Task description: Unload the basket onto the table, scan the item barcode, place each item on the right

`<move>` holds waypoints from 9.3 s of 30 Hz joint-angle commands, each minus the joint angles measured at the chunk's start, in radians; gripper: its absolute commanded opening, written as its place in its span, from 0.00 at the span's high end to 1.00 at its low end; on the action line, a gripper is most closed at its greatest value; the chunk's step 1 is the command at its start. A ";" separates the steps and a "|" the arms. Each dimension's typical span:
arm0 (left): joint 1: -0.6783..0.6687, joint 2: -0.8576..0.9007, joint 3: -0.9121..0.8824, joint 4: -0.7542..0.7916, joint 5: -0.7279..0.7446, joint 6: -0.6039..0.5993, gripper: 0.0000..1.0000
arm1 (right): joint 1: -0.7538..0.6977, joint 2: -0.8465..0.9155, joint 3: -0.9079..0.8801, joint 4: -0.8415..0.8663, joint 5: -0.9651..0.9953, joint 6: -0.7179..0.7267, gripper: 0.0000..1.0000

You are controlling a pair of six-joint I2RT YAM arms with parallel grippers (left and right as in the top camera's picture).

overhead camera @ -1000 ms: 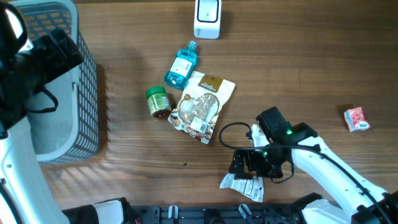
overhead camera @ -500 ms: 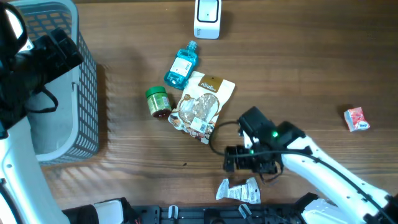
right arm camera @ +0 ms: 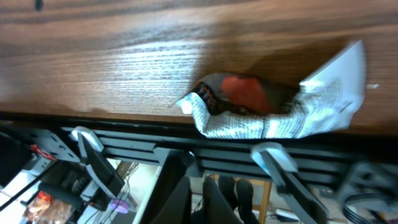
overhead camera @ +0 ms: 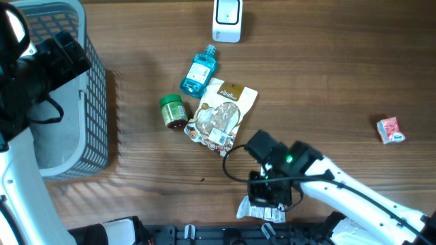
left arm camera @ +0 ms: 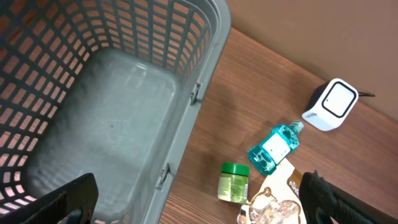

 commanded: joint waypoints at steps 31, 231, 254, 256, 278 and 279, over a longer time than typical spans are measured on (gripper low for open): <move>0.008 0.003 0.008 0.002 0.005 -0.002 0.00 | -0.140 0.226 -0.102 0.408 0.125 -0.269 0.85; 0.008 0.003 0.008 0.002 0.005 -0.001 0.00 | -0.336 0.853 0.930 1.758 0.991 -1.982 0.95; 0.008 0.003 0.008 0.002 0.005 -0.001 0.00 | -1.048 0.774 0.836 0.106 1.017 -0.284 0.96; 0.008 0.003 0.008 0.002 0.005 -0.001 0.00 | -1.102 0.774 0.784 0.125 1.018 -0.257 0.96; 0.008 0.003 0.008 0.002 0.005 -0.001 0.00 | -1.254 0.355 0.953 0.133 0.571 -0.413 0.00; 0.008 0.003 0.008 0.002 0.005 -0.001 0.00 | -1.226 0.325 0.954 0.117 0.516 -0.417 0.00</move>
